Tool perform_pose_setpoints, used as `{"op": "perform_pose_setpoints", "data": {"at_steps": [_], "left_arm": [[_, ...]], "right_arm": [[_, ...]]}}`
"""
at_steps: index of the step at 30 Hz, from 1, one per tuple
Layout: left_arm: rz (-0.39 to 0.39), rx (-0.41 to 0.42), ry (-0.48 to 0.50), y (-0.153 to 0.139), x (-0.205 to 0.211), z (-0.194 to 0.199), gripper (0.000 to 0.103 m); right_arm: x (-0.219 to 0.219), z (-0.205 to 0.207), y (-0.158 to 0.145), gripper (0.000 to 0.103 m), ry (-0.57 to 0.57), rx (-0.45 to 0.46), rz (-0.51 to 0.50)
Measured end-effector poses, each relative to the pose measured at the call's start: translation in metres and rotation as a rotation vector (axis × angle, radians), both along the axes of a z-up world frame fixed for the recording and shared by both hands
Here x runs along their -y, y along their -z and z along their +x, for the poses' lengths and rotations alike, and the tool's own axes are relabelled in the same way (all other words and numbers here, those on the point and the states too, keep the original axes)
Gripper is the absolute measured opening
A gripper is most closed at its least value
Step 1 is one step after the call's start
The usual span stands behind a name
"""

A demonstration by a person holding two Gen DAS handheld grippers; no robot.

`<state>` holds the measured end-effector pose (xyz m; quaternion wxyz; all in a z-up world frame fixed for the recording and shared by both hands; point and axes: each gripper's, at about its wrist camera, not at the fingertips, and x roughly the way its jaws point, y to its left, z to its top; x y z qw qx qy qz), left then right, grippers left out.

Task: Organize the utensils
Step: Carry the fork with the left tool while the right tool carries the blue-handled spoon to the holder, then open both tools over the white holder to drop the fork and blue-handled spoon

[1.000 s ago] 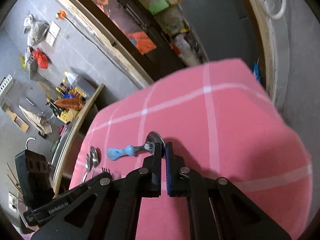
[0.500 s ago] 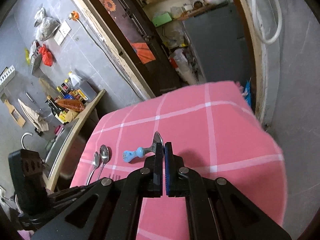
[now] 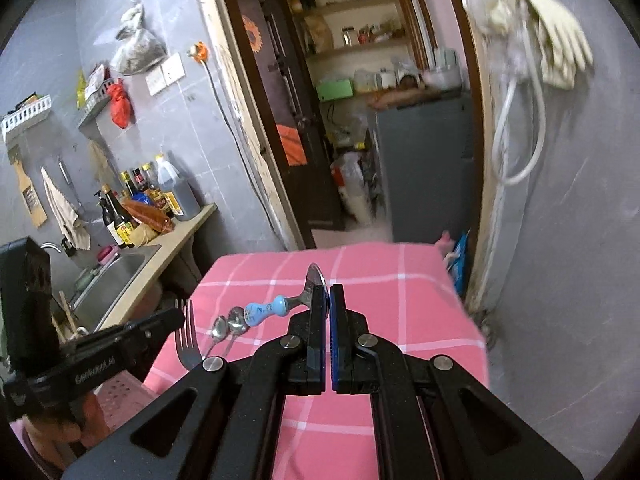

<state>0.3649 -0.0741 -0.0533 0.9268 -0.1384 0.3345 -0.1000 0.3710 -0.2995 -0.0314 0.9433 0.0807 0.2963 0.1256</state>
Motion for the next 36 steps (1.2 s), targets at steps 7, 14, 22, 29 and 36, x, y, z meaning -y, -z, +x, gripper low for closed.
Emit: {"op": "perform_pose_setpoints", "data": {"at_steps": [7,14,22,29,36], "left_arm": [[-0.006,0.084,-0.014,-0.047,-0.031,-0.034,0.003],[-0.027,0.169,-0.041,-0.093,-0.079,-0.072,0.003],[0.053,0.234,-0.085,-0.118,-0.123,-0.109,0.003],[0.119,0.256,-0.139,-0.116,-0.155,-0.130,0.003],[0.143,0.237,-0.162,-0.094,-0.170,-0.138,0.003]], "right_arm": [[-0.020,-0.041,-0.054,0.002,-0.009,0.066,-0.026],[-0.055,-0.079,-0.087,0.002,-0.067,0.113,-0.053],[-0.105,-0.111,-0.103,0.002,-0.167,0.147,-0.094],[-0.150,-0.125,-0.102,0.002,-0.256,0.151,-0.173],[-0.179,-0.129,-0.087,0.002,-0.301,0.113,-0.223]]}}
